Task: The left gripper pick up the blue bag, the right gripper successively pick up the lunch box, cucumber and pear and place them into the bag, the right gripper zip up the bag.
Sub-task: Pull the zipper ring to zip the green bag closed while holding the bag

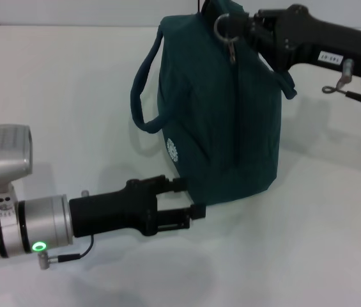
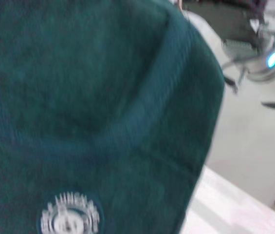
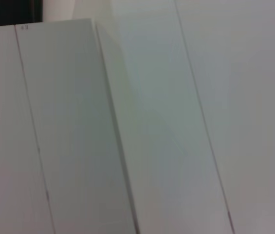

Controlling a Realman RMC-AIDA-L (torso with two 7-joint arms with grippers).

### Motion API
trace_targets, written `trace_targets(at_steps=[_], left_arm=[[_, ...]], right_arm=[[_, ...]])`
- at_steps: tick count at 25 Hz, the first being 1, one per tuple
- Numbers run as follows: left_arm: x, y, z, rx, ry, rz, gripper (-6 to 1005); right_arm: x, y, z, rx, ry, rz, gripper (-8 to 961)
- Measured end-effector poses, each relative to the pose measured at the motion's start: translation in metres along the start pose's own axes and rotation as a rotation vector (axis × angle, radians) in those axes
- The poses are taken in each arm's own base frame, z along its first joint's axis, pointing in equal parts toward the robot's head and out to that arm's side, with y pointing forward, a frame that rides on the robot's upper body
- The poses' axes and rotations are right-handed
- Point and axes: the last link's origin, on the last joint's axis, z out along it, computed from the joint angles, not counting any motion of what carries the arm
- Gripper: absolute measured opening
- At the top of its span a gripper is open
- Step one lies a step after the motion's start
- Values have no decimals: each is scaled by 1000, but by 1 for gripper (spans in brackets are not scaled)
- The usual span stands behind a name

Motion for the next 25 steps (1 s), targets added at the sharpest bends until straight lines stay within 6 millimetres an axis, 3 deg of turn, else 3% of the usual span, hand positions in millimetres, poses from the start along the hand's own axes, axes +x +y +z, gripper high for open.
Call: trace_targets(at_steps=[8,16,25], left_arm=[[9,3,17,-30,57,-38,813],[5,3,33,-7,80,-55,813],[0,-3,37,80,121,-54,813]], right_arm=[[11,3,-2,-1,26,20,17],[16,6,-8,-2,25,28,17],[19,9,-14,-1,17,36,18]])
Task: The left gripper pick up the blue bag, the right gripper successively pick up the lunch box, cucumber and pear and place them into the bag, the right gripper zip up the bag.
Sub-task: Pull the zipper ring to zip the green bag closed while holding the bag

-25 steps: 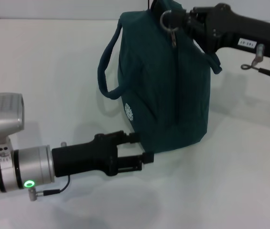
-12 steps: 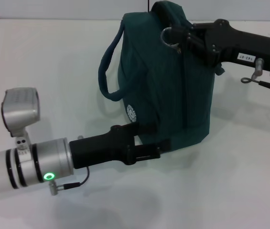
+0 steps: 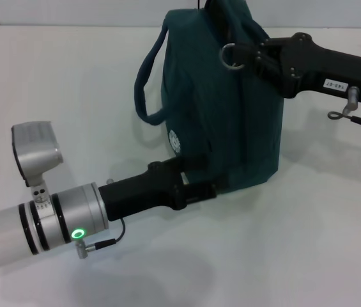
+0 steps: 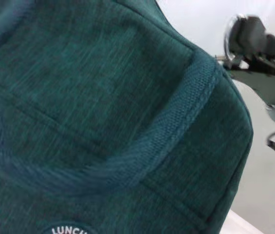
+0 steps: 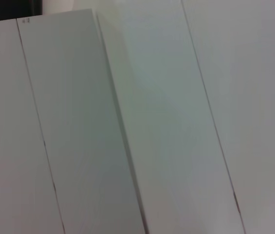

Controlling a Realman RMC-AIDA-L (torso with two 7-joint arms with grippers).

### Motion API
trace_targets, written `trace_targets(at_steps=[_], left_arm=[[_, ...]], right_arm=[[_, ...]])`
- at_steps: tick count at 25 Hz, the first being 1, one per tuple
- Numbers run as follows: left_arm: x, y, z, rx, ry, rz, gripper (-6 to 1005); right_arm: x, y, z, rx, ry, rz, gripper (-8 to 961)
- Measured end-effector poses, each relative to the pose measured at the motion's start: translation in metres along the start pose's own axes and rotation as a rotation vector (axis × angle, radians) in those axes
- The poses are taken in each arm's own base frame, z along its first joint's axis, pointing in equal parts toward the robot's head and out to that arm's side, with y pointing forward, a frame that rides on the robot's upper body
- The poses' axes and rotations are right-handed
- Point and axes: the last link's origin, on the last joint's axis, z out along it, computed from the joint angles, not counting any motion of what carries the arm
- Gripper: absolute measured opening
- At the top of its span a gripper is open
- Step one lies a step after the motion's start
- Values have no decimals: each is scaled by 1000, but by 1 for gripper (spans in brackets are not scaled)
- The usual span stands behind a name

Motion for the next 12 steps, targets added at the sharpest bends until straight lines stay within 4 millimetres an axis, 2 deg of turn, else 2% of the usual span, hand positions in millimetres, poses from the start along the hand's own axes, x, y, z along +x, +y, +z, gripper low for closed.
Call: trace_targets(at_steps=[8,12], left_arm=[[6,-7,-7,41,42,9,813],[18,-16,-13,61,51,7,813]], right_arm=[[1,1,-5,3,-10,5,18],[0,2,-6,-3,-15,6,18]])
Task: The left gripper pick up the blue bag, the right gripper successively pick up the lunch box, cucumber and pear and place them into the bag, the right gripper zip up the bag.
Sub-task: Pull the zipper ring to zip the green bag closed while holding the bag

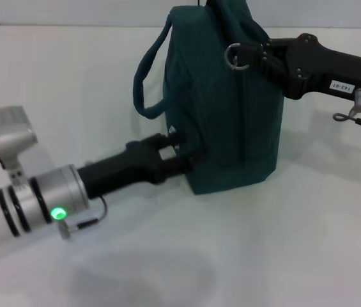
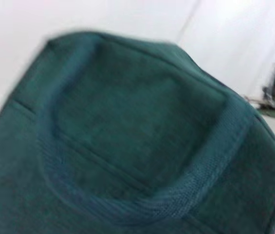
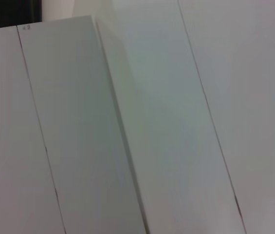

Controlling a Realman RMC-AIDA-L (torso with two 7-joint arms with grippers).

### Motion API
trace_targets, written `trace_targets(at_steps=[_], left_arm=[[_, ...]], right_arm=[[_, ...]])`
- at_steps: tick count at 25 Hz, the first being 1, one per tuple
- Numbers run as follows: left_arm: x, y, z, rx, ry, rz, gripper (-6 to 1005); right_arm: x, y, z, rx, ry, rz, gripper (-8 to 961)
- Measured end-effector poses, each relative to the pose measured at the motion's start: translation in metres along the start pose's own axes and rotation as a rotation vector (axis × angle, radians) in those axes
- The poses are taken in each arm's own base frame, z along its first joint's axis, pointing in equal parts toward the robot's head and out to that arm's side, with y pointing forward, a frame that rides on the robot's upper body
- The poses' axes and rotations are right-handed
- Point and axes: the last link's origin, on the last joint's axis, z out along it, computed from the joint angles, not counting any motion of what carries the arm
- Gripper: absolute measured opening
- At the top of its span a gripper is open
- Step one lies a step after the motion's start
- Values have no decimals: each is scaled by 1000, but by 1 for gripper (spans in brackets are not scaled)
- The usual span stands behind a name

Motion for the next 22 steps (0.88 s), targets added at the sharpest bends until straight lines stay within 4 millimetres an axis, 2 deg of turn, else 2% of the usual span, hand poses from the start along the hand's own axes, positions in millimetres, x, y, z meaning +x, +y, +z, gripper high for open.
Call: trace_targets(at_steps=[5,11,22], left_arm=[[38,-17,-19,26,24,-57,813],[79,-20,-26,27,-75,-178,813],[126,11,-13,43,-301,-215,813]], right_arm=[[1,1,-1,0,-2,3,18],[2,2,-5,6,-5,6,18],[5,2,-8,13,-4,12,18]])
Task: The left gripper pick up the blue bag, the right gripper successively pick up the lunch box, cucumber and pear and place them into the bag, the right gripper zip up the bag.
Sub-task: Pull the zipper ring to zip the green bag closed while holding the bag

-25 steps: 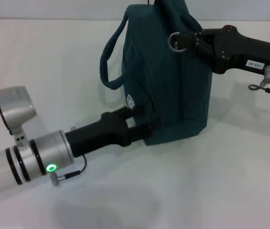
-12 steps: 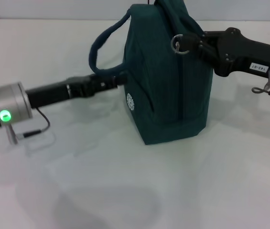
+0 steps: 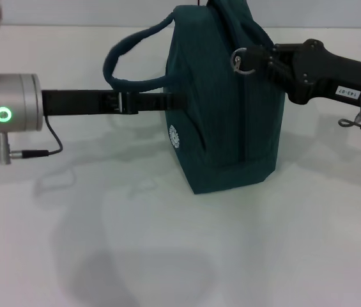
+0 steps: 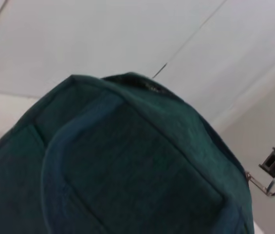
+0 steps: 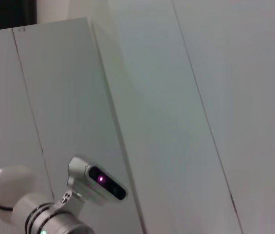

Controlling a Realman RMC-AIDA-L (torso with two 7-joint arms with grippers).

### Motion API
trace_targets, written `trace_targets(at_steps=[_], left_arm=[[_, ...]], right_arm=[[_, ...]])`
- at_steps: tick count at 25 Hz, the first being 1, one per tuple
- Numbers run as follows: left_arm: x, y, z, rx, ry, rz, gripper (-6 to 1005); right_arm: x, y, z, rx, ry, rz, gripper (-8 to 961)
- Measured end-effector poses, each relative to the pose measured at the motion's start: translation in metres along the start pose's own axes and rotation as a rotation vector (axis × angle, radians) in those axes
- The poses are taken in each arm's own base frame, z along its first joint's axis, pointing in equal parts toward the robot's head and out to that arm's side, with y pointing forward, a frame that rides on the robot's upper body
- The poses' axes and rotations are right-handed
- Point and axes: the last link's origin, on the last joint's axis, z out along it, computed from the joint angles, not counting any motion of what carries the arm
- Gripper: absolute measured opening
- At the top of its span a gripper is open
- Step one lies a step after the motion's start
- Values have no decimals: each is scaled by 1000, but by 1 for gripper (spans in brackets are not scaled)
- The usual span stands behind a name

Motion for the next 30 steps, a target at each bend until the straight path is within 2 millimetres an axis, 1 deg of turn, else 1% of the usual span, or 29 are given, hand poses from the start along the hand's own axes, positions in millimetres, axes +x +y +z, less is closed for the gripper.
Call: trace_targets(at_steps=[6,11,21,26,30], left_arm=[[7,10,0,-10,-41,-42,813],[5,9,5,2,-66,-71,813],[-3,8,27,31,-94,-55,813],[-7,7,28,20,-80,-50,813],[-1,18,20,-60,-57,-48,813]], right_arm=[[0,1,-1,-4,-2,-3,18],[-1,2,-2,-12,-5,-7,18],[-5,2,-7,-12,-28,-10,18],[-5,2,-8,-11,-29,-9,18],[-5,2,-10,-10,-34,-10,18]])
